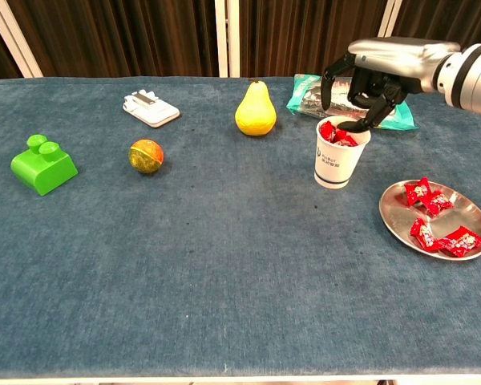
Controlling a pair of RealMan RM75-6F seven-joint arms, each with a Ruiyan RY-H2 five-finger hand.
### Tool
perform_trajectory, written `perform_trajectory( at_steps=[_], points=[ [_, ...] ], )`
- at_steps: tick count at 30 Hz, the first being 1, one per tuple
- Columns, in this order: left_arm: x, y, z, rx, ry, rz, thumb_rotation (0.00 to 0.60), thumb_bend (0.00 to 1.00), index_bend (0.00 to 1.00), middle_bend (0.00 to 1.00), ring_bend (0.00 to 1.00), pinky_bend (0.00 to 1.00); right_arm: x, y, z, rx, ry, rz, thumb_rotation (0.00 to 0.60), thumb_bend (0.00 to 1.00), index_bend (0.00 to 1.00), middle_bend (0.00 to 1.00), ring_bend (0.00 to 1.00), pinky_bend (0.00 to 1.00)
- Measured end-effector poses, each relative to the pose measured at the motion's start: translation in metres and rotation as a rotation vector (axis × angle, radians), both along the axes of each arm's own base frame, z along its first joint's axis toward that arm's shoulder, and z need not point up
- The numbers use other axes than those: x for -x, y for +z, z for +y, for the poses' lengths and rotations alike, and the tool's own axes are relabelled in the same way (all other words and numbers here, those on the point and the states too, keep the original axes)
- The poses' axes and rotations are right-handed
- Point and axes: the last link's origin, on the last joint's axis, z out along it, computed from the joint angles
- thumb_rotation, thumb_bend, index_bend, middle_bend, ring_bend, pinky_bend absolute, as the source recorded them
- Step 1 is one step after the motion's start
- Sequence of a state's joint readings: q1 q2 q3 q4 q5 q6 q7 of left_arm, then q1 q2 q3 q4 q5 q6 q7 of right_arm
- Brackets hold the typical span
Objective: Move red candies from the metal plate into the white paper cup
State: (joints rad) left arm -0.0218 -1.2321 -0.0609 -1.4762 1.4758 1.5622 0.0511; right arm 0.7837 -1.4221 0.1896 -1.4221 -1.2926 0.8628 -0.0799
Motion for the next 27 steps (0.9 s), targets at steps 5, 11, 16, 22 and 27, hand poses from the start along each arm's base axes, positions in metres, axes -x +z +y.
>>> perform_trajectory(
  at_steps=[5, 11, 16, 22, 27],
  points=[
    [0.0, 0.001, 0.001, 0.0, 0.0, -0.003, 0.6, 0.0, 0.0, 0.0, 0.0, 0.0, 0.007, 0.017, 0.003, 0.057, 0.005, -0.009, 0.6, 0.47, 0.48, 0.97, 0.99, 1.0],
    [-0.001, -0.002, 0.004, 0.015, -0.005, -0.018, 0.6, 0.0, 0.0, 0.0, 0.0, 0.0, 0.034, 0.055, 0.018, 0.206, -0.029, -0.009, 0.6, 0.45, 0.38, 0.62, 0.56, 0.68],
    [-0.003, -0.007, 0.005, 0.034, -0.007, -0.037, 0.6, 0.0, 0.0, 0.0, 0.0, 0.0, 0.076, 0.093, 0.054, 0.341, -0.113, 0.009, 0.6, 0.45, 0.17, 0.28, 0.16, 0.23],
    [-0.004, -0.009, 0.0, 0.028, -0.001, -0.049, 0.6, 0.0, 0.0, 0.0, 0.0, 0.0, 0.124, 0.123, 0.116, 0.368, -0.233, 0.041, 0.6, 0.45, 0.0, 0.05, 0.0, 0.0],
    [-0.004, -0.008, -0.009, 0.01, 0.01, -0.057, 0.6, 0.0, 0.0, 0.0, 0.0, 0.0, 0.143, 0.133, 0.156, 0.376, -0.28, 0.01, 0.6, 0.45, 0.0, 0.04, 0.0, 0.0]
  ],
)
